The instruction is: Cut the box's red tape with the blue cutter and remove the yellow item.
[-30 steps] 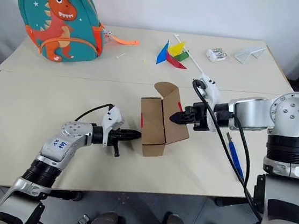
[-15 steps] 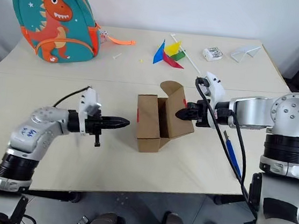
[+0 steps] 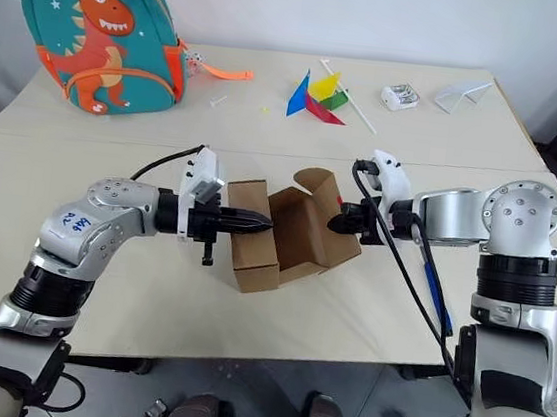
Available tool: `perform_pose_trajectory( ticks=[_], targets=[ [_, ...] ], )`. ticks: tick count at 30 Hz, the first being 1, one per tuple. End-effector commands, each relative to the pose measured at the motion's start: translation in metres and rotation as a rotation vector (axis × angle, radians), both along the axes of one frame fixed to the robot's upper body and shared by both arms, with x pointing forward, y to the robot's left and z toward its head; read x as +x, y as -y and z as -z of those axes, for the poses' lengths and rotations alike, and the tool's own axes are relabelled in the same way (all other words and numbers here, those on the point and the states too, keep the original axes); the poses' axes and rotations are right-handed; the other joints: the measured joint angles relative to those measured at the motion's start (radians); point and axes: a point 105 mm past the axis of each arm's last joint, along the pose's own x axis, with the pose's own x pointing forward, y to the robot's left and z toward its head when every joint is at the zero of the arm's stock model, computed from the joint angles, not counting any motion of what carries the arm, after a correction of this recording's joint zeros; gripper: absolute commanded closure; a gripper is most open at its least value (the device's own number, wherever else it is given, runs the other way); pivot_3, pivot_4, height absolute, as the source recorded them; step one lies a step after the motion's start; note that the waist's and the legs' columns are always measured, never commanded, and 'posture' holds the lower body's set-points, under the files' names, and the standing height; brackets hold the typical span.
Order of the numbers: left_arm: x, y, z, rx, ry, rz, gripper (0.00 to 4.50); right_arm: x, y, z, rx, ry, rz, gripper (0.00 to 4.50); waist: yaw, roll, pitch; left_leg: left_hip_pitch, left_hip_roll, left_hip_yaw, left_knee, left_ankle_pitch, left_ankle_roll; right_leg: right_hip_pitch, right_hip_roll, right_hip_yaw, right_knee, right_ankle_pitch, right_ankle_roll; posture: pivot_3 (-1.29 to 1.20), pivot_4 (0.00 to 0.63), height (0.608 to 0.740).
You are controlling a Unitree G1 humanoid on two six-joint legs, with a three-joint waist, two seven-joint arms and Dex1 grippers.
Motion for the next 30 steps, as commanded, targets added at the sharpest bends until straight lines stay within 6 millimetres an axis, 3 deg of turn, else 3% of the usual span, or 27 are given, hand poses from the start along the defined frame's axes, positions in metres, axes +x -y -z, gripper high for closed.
perform_pose_trajectory(
  ticks=[1,9,17,25,30],
  targets=[
    [-0.005,-0.013,-0.001,0.024,0.004,-0.002,4.50,-0.001,0.006,-0.011,-0.005,0.046,0.009,4.46,0.000,0.000,0.000,0.000,0.000,0.000,0.000,0.000,0.000,0.000,0.000,0.000,0.000,0.000,0.000,0.00,0.150,0.740],
    [0.003,-0.038,0.013,0.059,-0.028,-0.120,4.50,0.001,0.014,-0.021,-0.004,0.071,0.030,4.46,0.003,0.000,0.000,0.000,0.000,0.000,0.001,0.000,0.000,0.000,0.000,0.000,0.000,0.000,0.000,0.00,0.150,0.740],
    [-0.007,-0.054,0.038,0.075,-0.128,-0.169,4.50,-0.003,0.016,-0.032,-0.008,0.097,0.005,4.46,0.008,0.000,0.000,0.001,0.000,-0.001,0.001,0.000,0.000,0.001,0.000,0.000,0.000,0.000,0.000,0.00,0.150,0.740],
    [-0.009,-0.054,0.043,0.048,-0.139,-0.201,4.50,-0.006,0.014,-0.022,-0.069,0.104,-0.001,4.46,0.030,0.001,0.000,0.001,0.000,-0.001,0.003,0.000,0.000,0.002,0.000,0.000,0.001,0.000,0.000,0.00,0.150,0.740],
    [-0.010,-0.054,0.046,0.040,-0.142,-0.219,4.50,-0.006,0.005,-0.030,-0.138,0.192,-0.014,4.46,0.031,0.001,-0.001,0.001,0.000,-0.001,0.003,0.000,0.000,0.002,-0.001,0.001,0.002,0.000,0.000,0.00,0.150,0.740]
  ],
)
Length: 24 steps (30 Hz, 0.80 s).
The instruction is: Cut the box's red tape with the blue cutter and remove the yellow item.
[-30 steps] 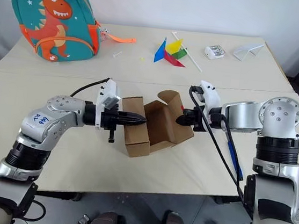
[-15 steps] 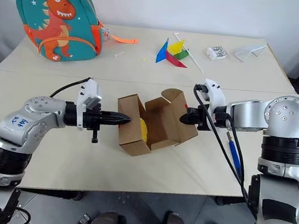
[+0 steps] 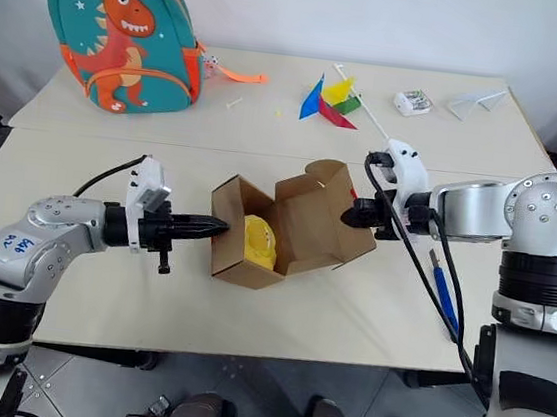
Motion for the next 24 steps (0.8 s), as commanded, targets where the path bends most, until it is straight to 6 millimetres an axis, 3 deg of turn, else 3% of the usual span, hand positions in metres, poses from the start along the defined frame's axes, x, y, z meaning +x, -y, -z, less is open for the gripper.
perform_pose_trajectory(
  ticks=[1,9,23,24],
  targets=[
    [-0.002,0.000,0.027,0.029,-0.104,-0.037,4.50,-0.003,-0.008,-0.017,-0.045,0.113,-0.023,4.46,0.000,0.000,0.000,0.000,0.000,0.000,0.000,0.000,0.000,0.000,0.000,0.000,0.000,0.000,0.000,0.00,0.150,0.740],
    [-0.004,-0.001,0.033,0.027,-0.122,-0.053,4.50,-0.011,-0.027,-0.018,-0.082,0.177,-0.090,4.46,-0.005,0.000,0.000,-0.001,0.000,0.000,-0.001,0.000,0.000,-0.001,0.000,0.000,0.000,0.000,0.000,0.00,0.150,0.740],
    [-0.002,-0.001,0.030,0.009,-0.096,-0.073,4.50,-0.015,-0.018,-0.009,-0.189,0.179,-0.075,4.46,-0.019,0.000,0.000,-0.002,0.000,0.001,-0.002,0.000,0.000,-0.004,0.000,0.000,0.000,0.000,0.000,0.00,0.150,0.740],
    [-0.001,0.000,0.029,0.004,-0.090,-0.072,4.50,-0.015,-0.016,-0.008,-0.184,0.175,-0.070,4.27,-0.021,0.000,0.000,-0.002,0.000,0.001,-0.002,0.000,0.000,-0.004,0.000,0.000,0.000,0.000,0.000,0.00,0.150,0.740]
  ],
)
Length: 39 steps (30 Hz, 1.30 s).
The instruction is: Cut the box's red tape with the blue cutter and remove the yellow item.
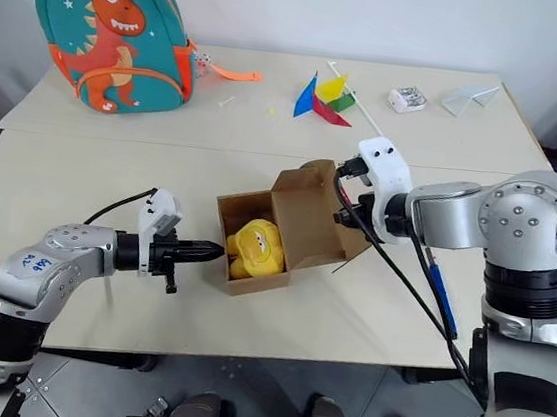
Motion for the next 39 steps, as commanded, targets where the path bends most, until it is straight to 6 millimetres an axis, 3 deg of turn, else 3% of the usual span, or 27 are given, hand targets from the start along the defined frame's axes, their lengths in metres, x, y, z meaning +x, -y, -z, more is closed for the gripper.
perform_pose_trajectory(
  ticks=[1,9,13,18,25,26,28,30,32,36,39],
  targets=[
    [0.001,0.005,-0.012,-0.025,0.062,0.016,4.50,-0.006,-0.001,-0.004,0.015,0.014,-0.028,4.02,-0.003,0.000,0.000,0.000,0.000,0.000,0.000,0.000,0.000,0.000,0.000,0.000,0.000,0.000,0.000,0.00,0.150,0.740],
    [0.004,0.003,-0.015,-0.021,0.085,0.000,4.50,-0.013,0.003,-0.018,0.112,0.016,-0.074,1.52,-0.009,0.000,0.000,0.000,0.000,0.000,0.000,0.000,0.000,0.000,0.000,0.000,0.000,0.000,0.000,0.00,0.150,0.740],
    [0.004,-0.003,-0.014,-0.013,0.083,-0.018,4.50,-0.023,0.020,-0.033,0.153,0.063,-0.093,0.13,-0.004,0.000,0.000,0.000,0.000,0.000,0.000,0.000,0.000,0.000,0.000,0.000,-0.001,0.000,0.000,0.00,0.150,0.740],
    [0.002,-0.014,-0.014,-0.019,0.091,-0.029,4.50,-0.030,0.033,-0.064,0.299,0.243,-0.156,0.06,-0.006,0.000,0.000,0.000,0.000,0.000,0.000,0.000,0.000,0.000,0.000,0.000,-0.002,0.000,0.000,0.00,0.150,0.740],
    [-0.008,-0.043,-0.015,-0.084,0.138,-0.022,4.50,-0.047,0.045,-0.074,0.430,0.446,-0.332,0.06,-0.008,-0.001,0.000,0.000,0.000,0.002,-0.001,0.000,0.000,0.001,0.000,0.000,-0.003,0.000,0.000,0.00,0.150,0.740],
    [-0.011,-0.058,-0.017,-0.099,0.170,-0.043,4.32,-0.054,0.046,-0.076,0.455,0.519,-0.404,0.02,-0.007,-0.001,0.000,0.000,0.000,0.002,-0.001,0.000,0.000,0.001,0.000,0.000,-0.002,0.000,0.000,0.00,0.150,0.740],
    [-0.021,-0.093,-0.013,-0.095,0.185,-0.097,3.95,-0.067,0.048,-0.057,0.360,0.533,-0.529,0.00,-0.008,-0.001,0.000,0.001,0.000,0.001,-0.001,0.000,0.000,0.001,0.000,0.000,-0.003,0.000,0.000,0.00,0.150,0.740],
    [-0.035,-0.130,-0.012,0.036,0.205,-0.114,3.36,-0.074,0.053,-0.047,0.393,0.567,-0.589,0.00,-0.014,-0.003,0.002,0.002,0.000,0.002,-0.002,-0.001,0.000,0.001,0.000,0.000,-0.003,0.000,0.000,0.00,0.150,0.740],
    [-0.043,-0.154,-0.016,0.115,0.205,-0.127,2.73,-0.076,0.059,-0.044,0.389,0.679,-0.616,0.00,-0.014,-0.004,0.002,0.002,0.000,0.002,-0.002,-0.001,0.000,0.001,0.001,0.000,-0.003,0.000,0.000,0.00,0.150,0.740],
    [-0.049,-0.173,-0.031,0.144,0.203,-0.136,1.56,-0.088,0.059,-0.020,0.275,0.727,-0.723,0.00,0.009,-0.004,0.003,0.003,0.000,0.002,0.000,-0.001,0.001,0.004,0.000,0.000,-0.003,0.001,-0.001,0.00,0.150,0.740],
    [-0.050,-0.165,-0.046,0.173,0.222,-0.073,0.58,-0.096,0.055,-0.015,0.303,0.810,-0.755,0.00,0.014,-0.004,0.003,0.004,0.000,0.002,0.000,-0.001,0.001,0.003,0.000,0.000,-0.002,0.001,-0.001,0.00,0.150,0.740]
  ],
)
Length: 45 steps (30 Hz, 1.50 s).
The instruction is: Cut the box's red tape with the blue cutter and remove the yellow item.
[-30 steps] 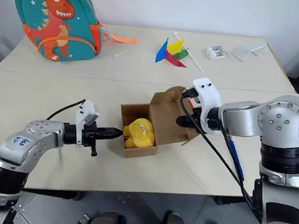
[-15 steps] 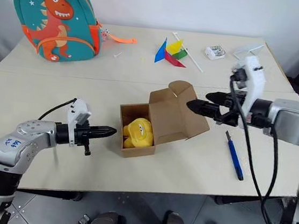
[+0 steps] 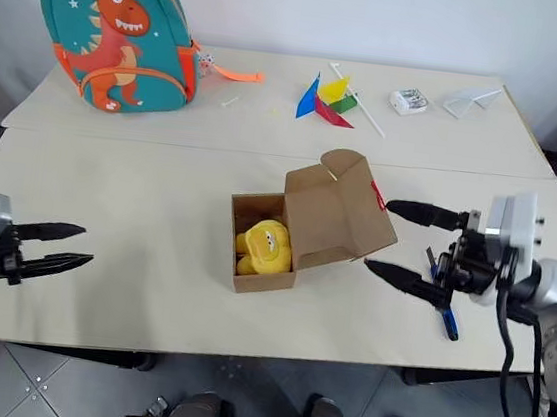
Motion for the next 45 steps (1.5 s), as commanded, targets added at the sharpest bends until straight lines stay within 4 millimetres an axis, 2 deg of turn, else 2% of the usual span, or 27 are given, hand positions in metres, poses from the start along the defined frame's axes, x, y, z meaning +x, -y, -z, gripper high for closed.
perform_pose_trajectory(
  ticks=[1,2,5,9,13,15,18,20,25,33,36,41,45],
  targets=[
    [0.001,0.017,-0.028,0.034,0.053,0.101,0.28,-0.017,-0.007,-0.005,0.047,0.135,-0.081,0.00,0.002,0.000,0.000,0.000,0.000,0.000,0.000,0.000,0.000,0.000,0.000,0.000,0.001,0.000,0.000,0.00,0.150,0.740],
    [0.003,0.025,-0.034,0.034,0.054,0.134,0.03,-0.019,-0.007,-0.001,0.053,0.124,-0.086,0.00,0.003,0.000,0.000,0.000,0.000,0.000,0.000,0.000,0.000,0.000,0.000,0.000,0.001,0.000,0.000,0.00,0.150,0.740],
    [0.006,0.056,-0.046,0.069,0.048,0.244,0.03,-0.028,-0.009,0.011,0.015,0.032,-0.142,0.00,0.005,0.000,0.000,0.000,0.000,0.000,0.001,0.000,0.000,0.000,0.000,0.000,0.002,0.000,0.000,0.00,0.150,0.740],
    [0.009,0.110,-0.056,0.165,-0.115,0.403,0.03,-0.035,-0.010,0.005,0.002,0.004,-0.181,0.00,0.004,0.000,0.000,0.001,0.000,0.000,0.002,0.000,0.000,0.001,0.000,0.000,0.003,0.000,0.000,0.00,0.150,0.740],
    [0.041,0.165,-0.073,0.206,-0.099,0.417,0.03,-0.039,-0.017,-0.009,-0.011,0.026,-0.207,0.00,0.006,0.000,0.000,0.002,0.000,0.000,0.002,0.000,-0.001,0.001,0.001,0.000,0.005,0.000,0.000,0.00,0.150,0.740],
    [0.053,0.193,-0.073,0.284,-0.068,0.474,0.03,-0.037,-0.020,-0.017,-0.013,0.052,-0.193,0.00,0.006,0.000,0.000,0.003,0.000,0.000,0.003,0.001,-0.001,0.002,0.001,0.000,0.006,0.000,0.000,0.00,0.150,0.740],
    [0.060,0.220,-0.070,0.334,-0.039,0.540,0.03,-0.039,-0.022,-0.017,-0.051,0.045,-0.184,0.00,0.005,0.000,0.001,0.002,-0.001,0.000,0.004,0.001,-0.001,0.002,0.001,0.001,0.004,0.000,0.000,0.00,0.150,0.740],
    [0.066,0.237,-0.060,0.385,-0.028,0.578,0.03,-0.040,-0.023,-0.018,-0.075,0.019,-0.149,0.00,0.003,0.000,0.001,0.002,-0.001,0.000,0.003,0.001,-0.001,0.001,0.001,0.001,0.004,0.000,0.000,0.00,0.150,0.740],
    [0.083,0.244,-0.039,0.499,0.002,0.578,0.03,-0.043,-0.027,-0.024,-0.130,-0.018,-0.100,0.00,0.005,-0.001,0.001,0.002,-0.001,0.000,0.003,0.001,-0.001,0.001,0.001,0.001,0.003,0.000,0.000,0.00,0.150,0.740],
    [0.089,0.257,-0.016,0.529,-0.026,0.619,0.03,-0.038,-0.028,-0.028,-0.163,-0.089,0.004,0.00,0.022,-0.003,0.002,-0.001,-0.001,-0.002,0.008,0.000,0.000,0.001,0.001,0.000,0.004,0.000,0.000,0.00,0.150,0.740],
    [0.090,0.260,-0.016,0.512,-0.022,0.626,0.57,-0.037,-0.027,-0.027,-0.170,-0.113,0.020,0.00,0.026,-0.003,0.002,-0.001,-0.001,-0.002,0.010,0.000,0.000,0.001,0.000,0.000,0.005,0.000,0.000,0.00,0.150,0.740],
    [0.089,0.263,-0.017,0.491,-0.008,0.638,2.13,-0.035,-0.026,-0.028,-0.170,-0.117,0.034,0.00,0.030,-0.003,0.002,-0.001,-0.001,-0.003,0.012,0.000,0.001,0.001,0.000,0.000,0.006,0.000,0.000,0.00,0.150,0.740],
    [0.084,0.269,-0.026,0.427,0.006,0.675,3.34,-0.032,-0.024,-0.027,-0.166,-0.123,0.044,0.00,0.032,-0.003,0.002,-0.002,-0.001,-0.003,0.014,-0.001,0.002,0.001,0.000,0.000,0.007,0.001,0.000,0.00,0.150,0.740]
  ],
)
